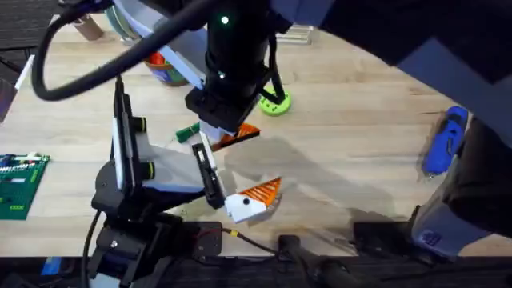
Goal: Pick up the gripper from the table and insert it into the empty holder that is missing its gripper. Then pick up a screw, insert it into the mounting hole, and use the screwdriver to tighten it. Finally, clean up the table by picking up the vegetable and placing it into the bucket.
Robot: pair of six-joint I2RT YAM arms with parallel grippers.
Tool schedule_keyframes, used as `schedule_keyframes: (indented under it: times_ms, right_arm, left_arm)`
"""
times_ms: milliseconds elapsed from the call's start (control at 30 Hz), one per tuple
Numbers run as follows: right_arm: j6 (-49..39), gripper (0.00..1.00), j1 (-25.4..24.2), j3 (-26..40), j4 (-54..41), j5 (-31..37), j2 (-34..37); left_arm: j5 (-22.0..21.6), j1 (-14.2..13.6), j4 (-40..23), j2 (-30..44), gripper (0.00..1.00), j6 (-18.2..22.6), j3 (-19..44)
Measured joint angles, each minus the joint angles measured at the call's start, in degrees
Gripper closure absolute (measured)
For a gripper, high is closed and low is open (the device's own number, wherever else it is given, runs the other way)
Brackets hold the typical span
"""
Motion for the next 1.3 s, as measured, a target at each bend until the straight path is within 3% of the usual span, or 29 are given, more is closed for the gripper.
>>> schedule_keyframes:
  times_ms: [500, 833, 1033, 1100, 1300]
  right_arm:
    - [-0.21, 0.986, 0.0, 0.0, 2.5, 0.04, 0.96]
    - [-0.37, 0.539, -0.53, 0.0, 2.57, -0.37, 1.01]
    - [-0.6, 0.099, -3.64, 0.0, 3.24, -0.21, 1.01]
    - [-0.6, 0.042, -6.81, 0.0, 3.71, -0.25, 1.01]
    - [1.55, 0.041, -13.07, 0.0, 7.69, -0.26, 1.01]
  left_arm:
    - [-0.65, 0.07, 0.04, 0.0, 0.008, 0.0, 0.0]
    - [-0.63, 0.07, 0.04, 0.0, 0.008, 0.04, 0.0]
    - [-0.15, 0.04, 0.04, -0.01, 0.009, 0.26, 0.0]
    - [0.05, 0.04, 0.02, 0.0, 0.008, 0.48, 0.0]
    - [0.05, 0.04, 0.02, 0.0, 0.007, 0.48, 0.0]
